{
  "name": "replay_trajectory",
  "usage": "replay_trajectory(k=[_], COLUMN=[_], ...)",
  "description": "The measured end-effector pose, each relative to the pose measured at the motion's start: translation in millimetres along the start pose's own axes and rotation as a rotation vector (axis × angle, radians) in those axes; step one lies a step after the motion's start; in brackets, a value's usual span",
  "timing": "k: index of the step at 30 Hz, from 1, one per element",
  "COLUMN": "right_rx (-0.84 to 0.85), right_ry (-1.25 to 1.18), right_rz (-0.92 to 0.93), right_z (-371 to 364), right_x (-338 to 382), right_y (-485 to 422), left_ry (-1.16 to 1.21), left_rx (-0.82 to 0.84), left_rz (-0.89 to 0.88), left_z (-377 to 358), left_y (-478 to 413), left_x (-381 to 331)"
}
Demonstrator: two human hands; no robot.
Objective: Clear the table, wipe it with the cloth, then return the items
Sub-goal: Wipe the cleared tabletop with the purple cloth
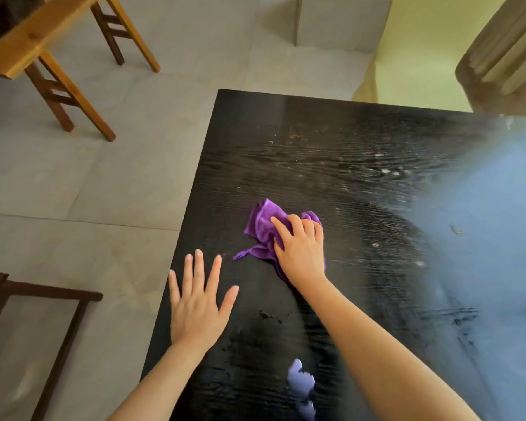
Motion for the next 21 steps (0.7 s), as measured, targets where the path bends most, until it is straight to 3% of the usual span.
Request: replay_trajectory(k=[17, 21], right_rx=[0.045, -0.015], right_ry=[0.141, 0.023], right_rz=[-0.486, -0.539], right_z=[-22.1, -30.8], right_x=[-260.8, -284.0], right_y=[100.3, 128.6], left_ry=[0.002, -0.017], left_rx=[0.001, -0.003], left_rz=[0.008, 0.017], left_z=[-3.6, -5.1], left_y=[0.4, 0.0], left_x=[-0.7, 0.8])
Point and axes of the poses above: each hand's wrist, its own y-axis away from the middle knuckle, its own z-axis out of the back of the hand, x = y × z, the point moved 6 cm from there along -y, towards the middle knuckle, and after that the axes turned 15 degrees about y, right-handed, at the moved point
